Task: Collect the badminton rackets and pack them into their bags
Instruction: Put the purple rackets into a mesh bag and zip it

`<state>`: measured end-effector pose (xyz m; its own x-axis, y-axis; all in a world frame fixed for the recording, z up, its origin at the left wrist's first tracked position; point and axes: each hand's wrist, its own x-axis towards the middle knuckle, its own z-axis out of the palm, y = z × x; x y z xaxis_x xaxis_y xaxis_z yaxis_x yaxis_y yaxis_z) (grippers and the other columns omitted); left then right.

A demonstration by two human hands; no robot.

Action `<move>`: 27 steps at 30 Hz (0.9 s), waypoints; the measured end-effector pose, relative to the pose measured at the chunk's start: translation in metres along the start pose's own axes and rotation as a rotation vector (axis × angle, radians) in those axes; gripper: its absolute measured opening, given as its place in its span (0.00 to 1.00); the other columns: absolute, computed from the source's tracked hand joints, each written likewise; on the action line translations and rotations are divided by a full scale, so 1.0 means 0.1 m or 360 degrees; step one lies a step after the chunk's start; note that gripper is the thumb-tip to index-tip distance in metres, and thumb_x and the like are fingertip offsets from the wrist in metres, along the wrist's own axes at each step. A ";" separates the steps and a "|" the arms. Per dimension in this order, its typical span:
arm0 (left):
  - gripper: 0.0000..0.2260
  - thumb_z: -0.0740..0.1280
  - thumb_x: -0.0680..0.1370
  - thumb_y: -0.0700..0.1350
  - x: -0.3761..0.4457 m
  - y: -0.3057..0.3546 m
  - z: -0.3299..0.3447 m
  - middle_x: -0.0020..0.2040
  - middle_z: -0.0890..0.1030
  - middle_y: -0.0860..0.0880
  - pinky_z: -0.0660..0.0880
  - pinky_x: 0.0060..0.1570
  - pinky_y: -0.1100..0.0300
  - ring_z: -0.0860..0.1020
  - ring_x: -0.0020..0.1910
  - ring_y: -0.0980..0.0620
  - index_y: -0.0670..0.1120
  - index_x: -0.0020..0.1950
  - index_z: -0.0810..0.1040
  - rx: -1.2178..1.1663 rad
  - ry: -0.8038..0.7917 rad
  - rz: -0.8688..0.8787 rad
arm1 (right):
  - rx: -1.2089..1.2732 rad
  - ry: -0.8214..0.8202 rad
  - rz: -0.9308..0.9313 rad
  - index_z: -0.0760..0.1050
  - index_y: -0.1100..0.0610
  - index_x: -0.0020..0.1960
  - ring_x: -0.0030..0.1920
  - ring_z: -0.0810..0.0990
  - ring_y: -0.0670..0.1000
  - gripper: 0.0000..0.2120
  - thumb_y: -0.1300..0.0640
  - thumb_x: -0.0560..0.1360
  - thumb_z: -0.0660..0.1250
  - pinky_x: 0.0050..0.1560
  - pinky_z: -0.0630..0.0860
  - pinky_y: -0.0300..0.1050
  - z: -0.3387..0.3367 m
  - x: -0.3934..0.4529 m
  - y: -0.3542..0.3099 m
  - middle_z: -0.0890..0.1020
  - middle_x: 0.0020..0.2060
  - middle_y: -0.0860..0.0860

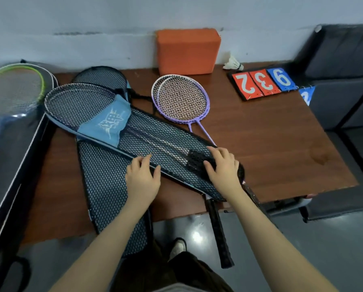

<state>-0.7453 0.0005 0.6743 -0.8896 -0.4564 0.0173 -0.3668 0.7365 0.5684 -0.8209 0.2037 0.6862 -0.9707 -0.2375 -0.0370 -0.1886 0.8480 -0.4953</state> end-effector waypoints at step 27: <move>0.22 0.64 0.77 0.36 0.00 -0.17 -0.44 0.60 0.66 0.52 0.68 0.41 0.78 0.72 0.39 0.57 0.45 0.70 0.68 -0.0893 0.0418 -0.0497 | 0.0848 -0.0507 -0.0360 0.76 0.47 0.57 0.38 0.73 0.42 0.20 0.65 0.70 0.70 0.43 0.70 0.31 0.02 0.24 -0.75 0.80 0.43 0.41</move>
<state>-0.7274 -0.0340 0.7014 -0.6438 -0.7630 -0.0581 -0.3359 0.2136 0.9173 -0.8301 0.1336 0.7209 -0.8089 -0.5801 -0.0958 -0.2040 0.4297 -0.8797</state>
